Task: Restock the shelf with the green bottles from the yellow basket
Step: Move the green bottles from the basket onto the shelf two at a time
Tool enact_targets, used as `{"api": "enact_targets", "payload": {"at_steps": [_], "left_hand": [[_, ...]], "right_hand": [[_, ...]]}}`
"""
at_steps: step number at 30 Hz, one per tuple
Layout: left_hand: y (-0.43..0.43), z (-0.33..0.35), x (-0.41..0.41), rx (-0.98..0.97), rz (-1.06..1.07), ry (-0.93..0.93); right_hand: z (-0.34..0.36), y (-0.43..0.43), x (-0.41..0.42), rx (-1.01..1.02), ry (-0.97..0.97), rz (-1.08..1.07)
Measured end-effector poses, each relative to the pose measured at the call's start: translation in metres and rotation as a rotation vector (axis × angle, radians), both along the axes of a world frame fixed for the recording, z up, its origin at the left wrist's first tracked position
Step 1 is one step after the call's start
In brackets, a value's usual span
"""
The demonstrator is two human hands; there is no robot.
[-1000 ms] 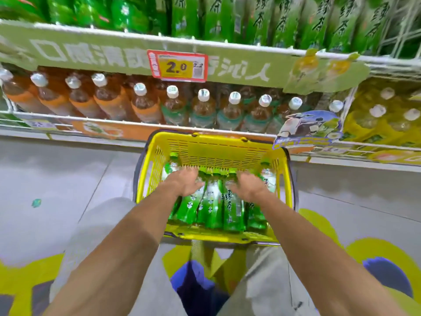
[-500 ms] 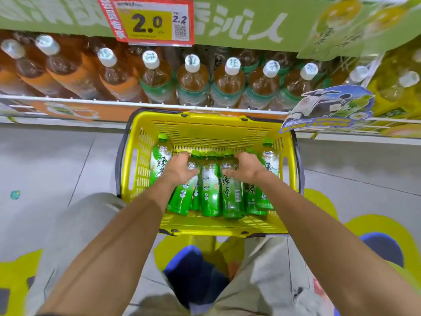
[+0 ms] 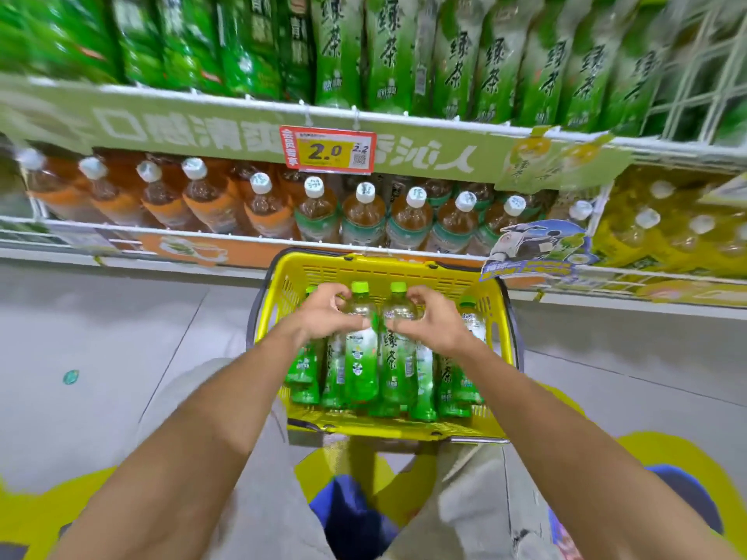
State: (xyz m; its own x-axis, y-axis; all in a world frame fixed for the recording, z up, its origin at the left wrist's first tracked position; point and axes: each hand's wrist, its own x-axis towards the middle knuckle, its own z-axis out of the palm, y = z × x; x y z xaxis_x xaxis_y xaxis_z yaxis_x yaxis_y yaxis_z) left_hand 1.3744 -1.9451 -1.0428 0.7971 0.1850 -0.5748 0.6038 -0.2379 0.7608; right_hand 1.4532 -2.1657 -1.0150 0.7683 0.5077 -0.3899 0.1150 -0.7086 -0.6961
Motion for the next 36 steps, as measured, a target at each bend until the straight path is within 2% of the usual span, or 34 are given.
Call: {"api": "enact_targets", "payload": {"at_steps": [4,8,12,20,25,32,36], "left_hand": [[0.012,0.071,0.008,-0.034,0.066,-0.151],[0.011,0.147,0.014,-0.032,0.155,-0.323],[0.002,0.224,0.018,-0.025,0.132,-0.494],[-0.016,0.363,0.066,-0.134,0.129,-0.796],[-0.01,0.387,0.116,-0.159,0.165,-0.838],[0.001,0.352,0.151,-0.287,0.159,-0.773],[0.007,0.347,0.167,-0.118,0.041,-0.794]], "right_hand": [[0.061,0.002,0.006,0.139,-0.085,-0.022],[0.131,0.002,0.01,0.234,-0.265,-0.017],[0.201,-0.009,0.011,0.317,-0.401,-0.011],[0.331,-0.023,0.049,0.481,-0.636,-0.053],[0.364,-0.015,0.087,0.49,-0.685,-0.091],[0.334,-0.003,0.119,0.436,-0.573,-0.121],[0.331,0.006,0.143,0.411,-0.496,-0.12]]}}
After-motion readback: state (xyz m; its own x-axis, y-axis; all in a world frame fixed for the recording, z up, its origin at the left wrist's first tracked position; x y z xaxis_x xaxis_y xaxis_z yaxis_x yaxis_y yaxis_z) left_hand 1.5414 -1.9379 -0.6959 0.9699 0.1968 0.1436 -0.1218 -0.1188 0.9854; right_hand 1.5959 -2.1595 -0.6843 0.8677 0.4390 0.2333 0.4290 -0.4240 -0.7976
